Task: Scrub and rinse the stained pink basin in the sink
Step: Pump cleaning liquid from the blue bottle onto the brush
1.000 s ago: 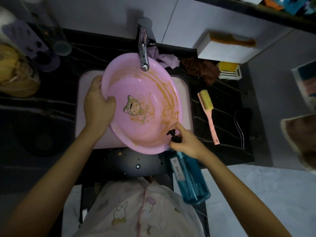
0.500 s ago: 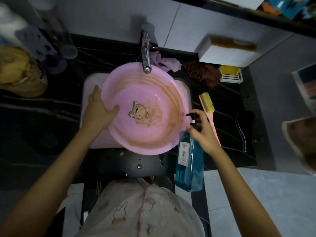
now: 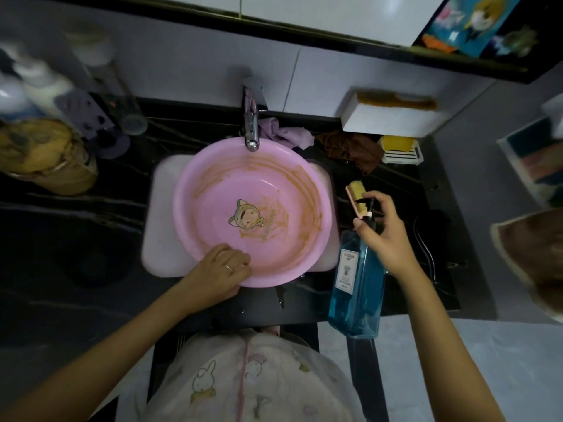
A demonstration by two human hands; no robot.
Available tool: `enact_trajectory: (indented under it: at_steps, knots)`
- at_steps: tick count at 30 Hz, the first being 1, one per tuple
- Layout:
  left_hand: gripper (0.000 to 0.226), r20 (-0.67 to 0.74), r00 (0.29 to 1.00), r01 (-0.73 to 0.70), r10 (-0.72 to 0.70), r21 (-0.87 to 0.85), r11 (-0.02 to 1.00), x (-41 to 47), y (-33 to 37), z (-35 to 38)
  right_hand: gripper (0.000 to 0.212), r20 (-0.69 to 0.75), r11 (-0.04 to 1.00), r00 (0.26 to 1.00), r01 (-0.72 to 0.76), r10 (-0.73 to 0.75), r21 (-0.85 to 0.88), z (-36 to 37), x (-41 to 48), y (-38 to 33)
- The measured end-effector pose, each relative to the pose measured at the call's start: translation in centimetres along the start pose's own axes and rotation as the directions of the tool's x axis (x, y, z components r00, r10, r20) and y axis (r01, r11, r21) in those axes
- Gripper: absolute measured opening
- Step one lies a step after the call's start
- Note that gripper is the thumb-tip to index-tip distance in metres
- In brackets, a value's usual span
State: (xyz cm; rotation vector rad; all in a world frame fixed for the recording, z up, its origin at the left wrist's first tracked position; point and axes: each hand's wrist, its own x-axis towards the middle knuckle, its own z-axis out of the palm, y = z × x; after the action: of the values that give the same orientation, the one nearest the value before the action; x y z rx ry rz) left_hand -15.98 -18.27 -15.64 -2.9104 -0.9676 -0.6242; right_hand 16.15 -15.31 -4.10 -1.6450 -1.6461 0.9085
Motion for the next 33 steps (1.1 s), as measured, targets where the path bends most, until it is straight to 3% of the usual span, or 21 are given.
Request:
enact_trajectory:
  at_steps: [4, 7, 9, 12, 15, 17, 19, 23, 28, 33]
  knots:
    - [0.015, -0.143, 0.988, -0.059, 0.052, -0.05, 0.997, 1.2, -0.4, -1.7, 0.054, -0.02, 1.0, 0.999, 0.026, -0.026, -0.007, -1.6, -0.4, -0.2]
    - [0.023, -0.259, 0.963, 0.042, -0.069, -0.108, 0.993, 3.5, -1.0, -4.5, 0.059, -0.105, 0.996, 0.992, 0.074, -0.068, 0.054, -3.4, -0.7, -1.2]
    - [0.029, -0.329, 0.917, 0.172, -0.226, -0.185, 0.968, 5.7, -1.4, -6.9, 0.062, -0.142, 0.988, 0.983, 0.126, -0.112, 0.091, -4.5, -0.5, -2.3]
    - [0.034, -0.407, 0.788, 0.376, -0.462, -0.275, 0.885, 9.6, -2.2, -10.2, 0.057, -0.156, 0.969, 0.969, 0.213, -0.193, 0.122, -6.0, 0.3, -3.9]
    - [0.021, -0.464, 0.538, 0.597, -0.704, -0.38, 0.706, 12.5, -3.5, -12.1, 0.053, -0.103, 0.95, 0.956, 0.287, -0.275, 0.122, -6.7, 1.3, -5.4]
    - [0.023, -0.44, 0.398, 0.681, -0.805, -0.447, 0.581, 13.2, -4.8, -12.1, 0.051, -0.057, 0.943, 0.949, 0.315, -0.311, 0.104, -6.5, 2.1, -6.1]
    - [0.029, -0.391, 0.306, 0.715, -0.868, -0.508, 0.48, 13.1, -5.7, -11.3, 0.05, -0.019, 0.936, 0.941, 0.338, -0.338, 0.096, -6.0, 2.6, -6.6]
    - [0.036, -0.203, 0.126, 0.63, -0.971, -0.74, 0.236, 12.6, -6.6, -9.2, 0.046, 0.044, 0.948, 0.954, 0.29, -0.297, 0.131, -4.7, 3.9, -6.5]
    - [0.033, -0.116, 0.034, 0.551, -0.993, -0.826, 0.115, 12.3, -6.4, -7.4, 0.038, -0.002, 0.95, 0.975, 0.217, -0.222, 0.226, -3.5, 5.5, -6.1]
    - [0.036, -0.099, 0.011, 0.538, -0.995, -0.838, 0.089, 12.7, -6.1, -6.4, 0.035, 0.058, 0.944, 0.974, 0.197, -0.219, 0.267, -2.2, 7.4, -7.4]
